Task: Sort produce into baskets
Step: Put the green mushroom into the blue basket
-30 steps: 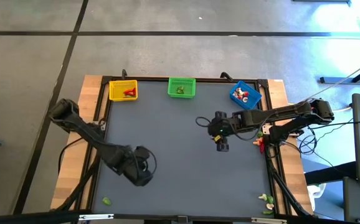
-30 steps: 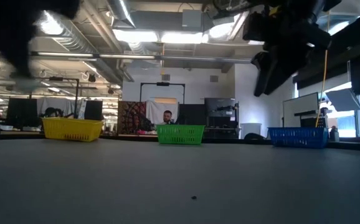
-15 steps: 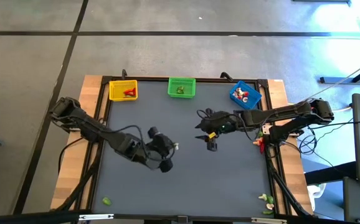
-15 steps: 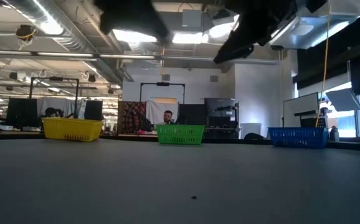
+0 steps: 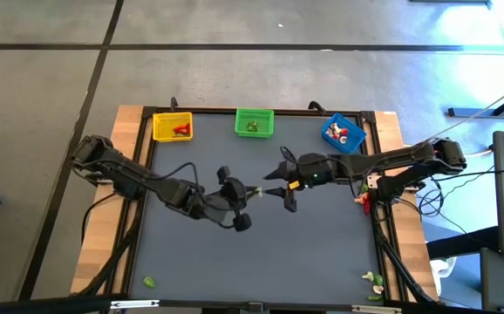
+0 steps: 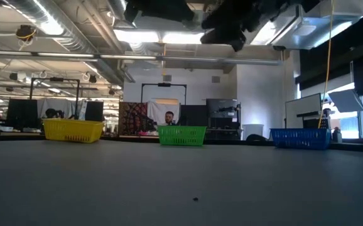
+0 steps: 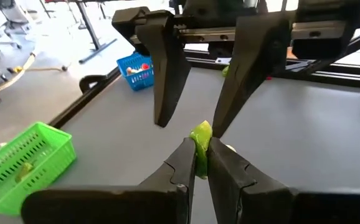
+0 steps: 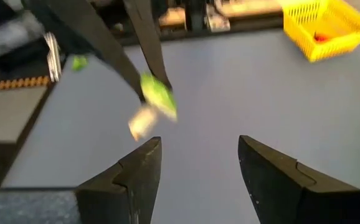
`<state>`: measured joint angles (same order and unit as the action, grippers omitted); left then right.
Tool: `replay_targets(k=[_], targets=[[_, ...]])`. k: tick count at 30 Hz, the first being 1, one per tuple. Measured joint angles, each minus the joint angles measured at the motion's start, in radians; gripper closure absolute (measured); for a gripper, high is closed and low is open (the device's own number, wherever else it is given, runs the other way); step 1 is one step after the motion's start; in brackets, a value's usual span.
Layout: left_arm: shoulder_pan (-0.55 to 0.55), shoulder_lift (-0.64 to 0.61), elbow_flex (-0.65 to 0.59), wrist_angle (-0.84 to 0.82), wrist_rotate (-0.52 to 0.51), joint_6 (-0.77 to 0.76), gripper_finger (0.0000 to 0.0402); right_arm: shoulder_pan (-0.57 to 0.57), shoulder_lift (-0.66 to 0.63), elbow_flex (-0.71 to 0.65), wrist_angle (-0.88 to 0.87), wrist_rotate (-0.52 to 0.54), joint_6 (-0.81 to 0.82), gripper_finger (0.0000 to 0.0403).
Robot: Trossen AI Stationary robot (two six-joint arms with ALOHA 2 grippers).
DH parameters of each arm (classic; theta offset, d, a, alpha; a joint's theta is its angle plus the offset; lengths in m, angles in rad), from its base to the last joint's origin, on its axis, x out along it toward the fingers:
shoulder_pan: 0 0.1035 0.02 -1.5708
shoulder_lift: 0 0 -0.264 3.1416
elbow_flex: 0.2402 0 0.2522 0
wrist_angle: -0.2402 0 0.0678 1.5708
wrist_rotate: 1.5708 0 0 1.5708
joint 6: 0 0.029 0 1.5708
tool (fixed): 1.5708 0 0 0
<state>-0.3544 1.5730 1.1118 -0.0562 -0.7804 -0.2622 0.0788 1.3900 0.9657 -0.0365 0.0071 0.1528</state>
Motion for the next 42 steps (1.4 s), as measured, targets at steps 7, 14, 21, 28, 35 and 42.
replay_targets(k=[7, 14, 21, 28, 35, 42], targets=[[0.017, 0.002, -0.002, 0.001, -0.004, 0.013, 0.037, 0.0, 0.038, 0.001, 0.075, -0.001, 0.001, 0.0192], [0.016, 0.002, -0.003, 0.001, -0.011, 0.035, 0.037, -0.002, 0.055, 0.001, 0.096, -0.053, 0.032, 0.0192], [0.018, 0.001, -0.002, -0.005, -0.053, 0.036, 0.037, 0.0, 0.056, 0.0, 0.101, -0.078, 0.05, 0.0192], [0.027, 0.001, -0.002, -0.004, -0.064, 0.034, 0.037, 0.0, 0.059, 0.0, 0.139, -0.097, 0.05, 0.0192], [0.027, 0.0, -0.002, -0.001, -0.065, 0.029, 0.037, 0.0, 0.085, -0.001, 0.175, -0.096, 0.027, 0.0204], [0.027, 0.0, -0.002, 0.003, -0.061, 0.029, 0.037, -0.001, 0.11, -0.001, 0.206, -0.083, -0.008, 0.0302]])
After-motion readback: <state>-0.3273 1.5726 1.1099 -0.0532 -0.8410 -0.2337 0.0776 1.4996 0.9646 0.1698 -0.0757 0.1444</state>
